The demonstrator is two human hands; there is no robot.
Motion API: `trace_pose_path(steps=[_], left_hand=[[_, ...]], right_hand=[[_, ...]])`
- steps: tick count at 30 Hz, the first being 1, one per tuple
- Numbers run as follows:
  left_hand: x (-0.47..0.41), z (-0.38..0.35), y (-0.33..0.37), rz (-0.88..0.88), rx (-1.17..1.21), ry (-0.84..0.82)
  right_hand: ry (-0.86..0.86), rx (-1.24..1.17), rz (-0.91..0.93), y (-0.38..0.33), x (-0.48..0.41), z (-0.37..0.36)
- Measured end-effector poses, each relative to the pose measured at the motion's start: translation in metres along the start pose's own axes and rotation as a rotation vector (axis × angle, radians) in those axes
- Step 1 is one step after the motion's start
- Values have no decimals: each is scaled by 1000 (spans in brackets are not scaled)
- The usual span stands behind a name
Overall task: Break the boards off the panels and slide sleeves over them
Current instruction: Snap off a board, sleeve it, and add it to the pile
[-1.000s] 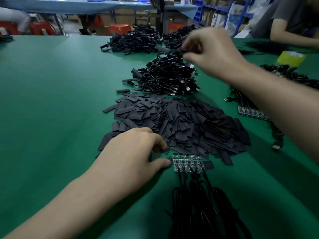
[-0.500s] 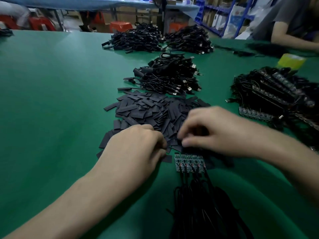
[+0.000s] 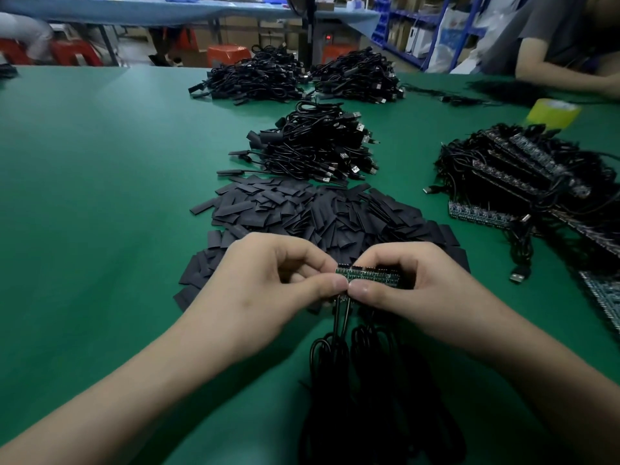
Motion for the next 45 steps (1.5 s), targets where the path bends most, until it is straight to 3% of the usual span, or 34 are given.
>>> trace_pose_path(steps=[30, 33, 35, 39, 42, 45], left_hand=[[5, -17, -12, 168, 468, -153], [2, -8, -9, 179, 492, -117], [-2, 2, -3, 136, 499, -64], [-3, 7, 12, -45, 357, -27], [-1, 8, 19, -180, 245, 14], [-4, 11, 16, -195, 233, -15]], right_hand=[[-144, -653, -2, 4, 4, -20], [-177, -576, -31, 7, 5, -17], [-196, -380, -53, 10, 5, -15], [130, 159, 124, -5, 6, 1], [180, 2, 230, -24, 10, -9], [119, -212, 201, -31, 12, -15]])
Point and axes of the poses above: each hand's wrist, its own x-axis away from the middle knuckle, its own z-axis out of the back of the hand, y = z × x, the point moved 7 cm from there along -x, towards the middle knuckle, and after that the axes turned 10 degrees about x, right-handed, at the moved point
